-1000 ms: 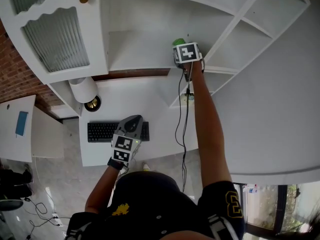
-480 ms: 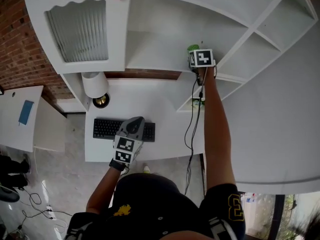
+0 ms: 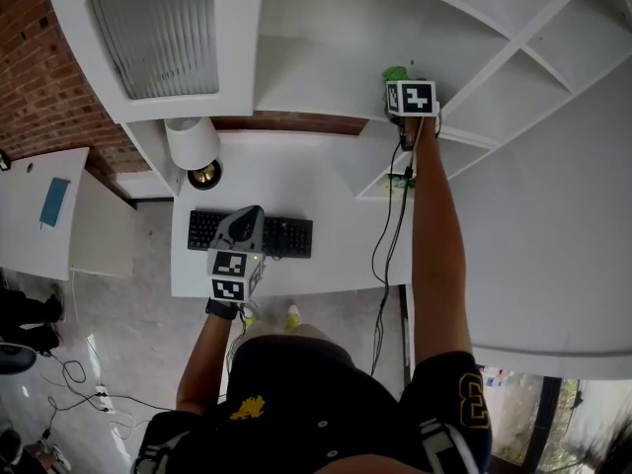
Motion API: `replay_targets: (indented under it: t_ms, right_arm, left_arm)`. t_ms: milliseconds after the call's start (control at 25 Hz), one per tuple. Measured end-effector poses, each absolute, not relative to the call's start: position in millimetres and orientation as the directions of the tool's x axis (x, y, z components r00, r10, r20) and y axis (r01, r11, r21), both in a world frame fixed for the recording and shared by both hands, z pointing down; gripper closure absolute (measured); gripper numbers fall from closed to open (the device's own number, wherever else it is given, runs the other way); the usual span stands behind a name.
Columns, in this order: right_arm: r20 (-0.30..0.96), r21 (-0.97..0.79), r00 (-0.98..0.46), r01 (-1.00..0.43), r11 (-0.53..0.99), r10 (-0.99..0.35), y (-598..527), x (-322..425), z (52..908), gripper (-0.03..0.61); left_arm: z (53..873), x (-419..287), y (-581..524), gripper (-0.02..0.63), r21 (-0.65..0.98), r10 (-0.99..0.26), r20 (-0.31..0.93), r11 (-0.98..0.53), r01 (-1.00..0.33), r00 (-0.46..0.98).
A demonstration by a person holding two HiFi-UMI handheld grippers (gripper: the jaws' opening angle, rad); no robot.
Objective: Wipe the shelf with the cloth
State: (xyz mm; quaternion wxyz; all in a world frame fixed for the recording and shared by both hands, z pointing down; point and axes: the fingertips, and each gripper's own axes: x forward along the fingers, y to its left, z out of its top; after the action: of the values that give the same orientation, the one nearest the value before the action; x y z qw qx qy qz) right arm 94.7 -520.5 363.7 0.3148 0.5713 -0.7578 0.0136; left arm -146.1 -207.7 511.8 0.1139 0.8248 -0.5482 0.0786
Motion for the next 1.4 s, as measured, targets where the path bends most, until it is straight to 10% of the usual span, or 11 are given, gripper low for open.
replay_targets:
  t_ms: [480, 1400]
  right_arm:
    - [0.179, 0.013, -0.626, -0.77, 0.638, -0.759, -400.4, -90.1, 319.2, 0.48]
    - [-0.066, 0.231, -0.601, -0.786, 0.574, -0.796, -372.7, -159.7, 373.3, 0.48]
  left_arm:
    - [470.5, -182.8, -195.6, 0.597, 0.043, -0.934, 0.176, -0.31, -0.95, 0.313]
    - [477.8, -181.9, -228.4, 0.597, 0.032, -0.943, 0.2, -0.266, -0.963, 0.267]
